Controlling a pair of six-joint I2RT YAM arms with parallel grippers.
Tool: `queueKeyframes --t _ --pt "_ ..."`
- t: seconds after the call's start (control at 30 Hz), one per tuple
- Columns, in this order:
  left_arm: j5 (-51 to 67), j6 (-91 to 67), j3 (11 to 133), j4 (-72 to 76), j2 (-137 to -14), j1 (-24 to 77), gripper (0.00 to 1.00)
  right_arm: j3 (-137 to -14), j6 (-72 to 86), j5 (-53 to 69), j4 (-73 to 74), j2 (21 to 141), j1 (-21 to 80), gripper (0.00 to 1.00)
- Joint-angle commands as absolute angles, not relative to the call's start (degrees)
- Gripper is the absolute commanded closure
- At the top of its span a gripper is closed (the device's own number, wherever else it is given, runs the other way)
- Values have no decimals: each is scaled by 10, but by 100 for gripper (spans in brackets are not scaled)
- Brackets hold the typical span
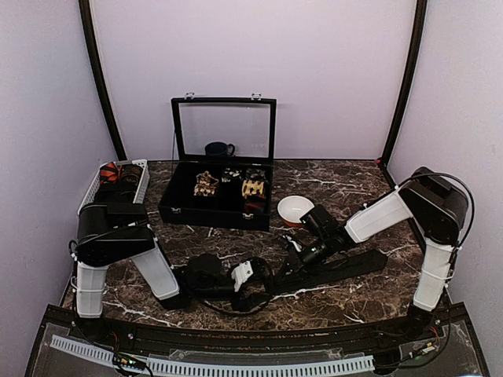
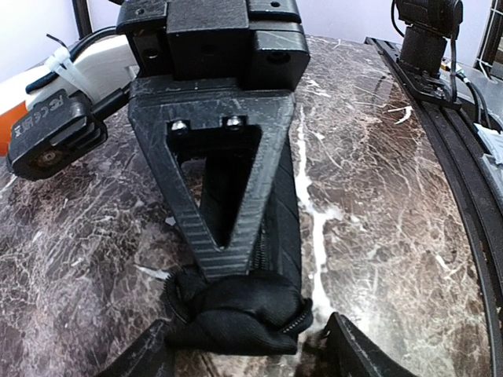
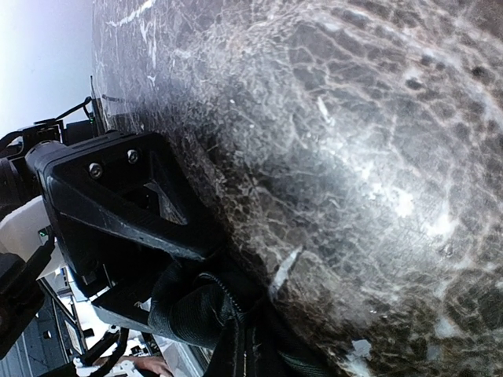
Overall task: Roll the ties
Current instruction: Roll the tie at the center of the board.
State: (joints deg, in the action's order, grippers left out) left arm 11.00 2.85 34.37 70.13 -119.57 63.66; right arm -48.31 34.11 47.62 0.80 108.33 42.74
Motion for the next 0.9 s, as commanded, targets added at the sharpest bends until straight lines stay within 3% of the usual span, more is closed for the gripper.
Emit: queueKeyframes --t 0.0,0.1,0.23,0.4,0.63,0.87 --pt "102 52 347 690 -1212 640 35 -467 325 415 53 1115 430 100" --pt "114 71 358 673 -1215 640 43 -471 324 417 54 1118 430 100" --pt "100 90 373 640 -1212 640 61 -483 320 418 61 1119 430 100" --pt "91 94 367 594 -1190 640 78 -502 313 410 89 1103 429 89" --pt "75 83 316 557 -1152 640 85 -521 307 401 135 1053 414 57" --pt "65 87 319 515 -1136 640 86 -542 342 413 145 1015 427 48"
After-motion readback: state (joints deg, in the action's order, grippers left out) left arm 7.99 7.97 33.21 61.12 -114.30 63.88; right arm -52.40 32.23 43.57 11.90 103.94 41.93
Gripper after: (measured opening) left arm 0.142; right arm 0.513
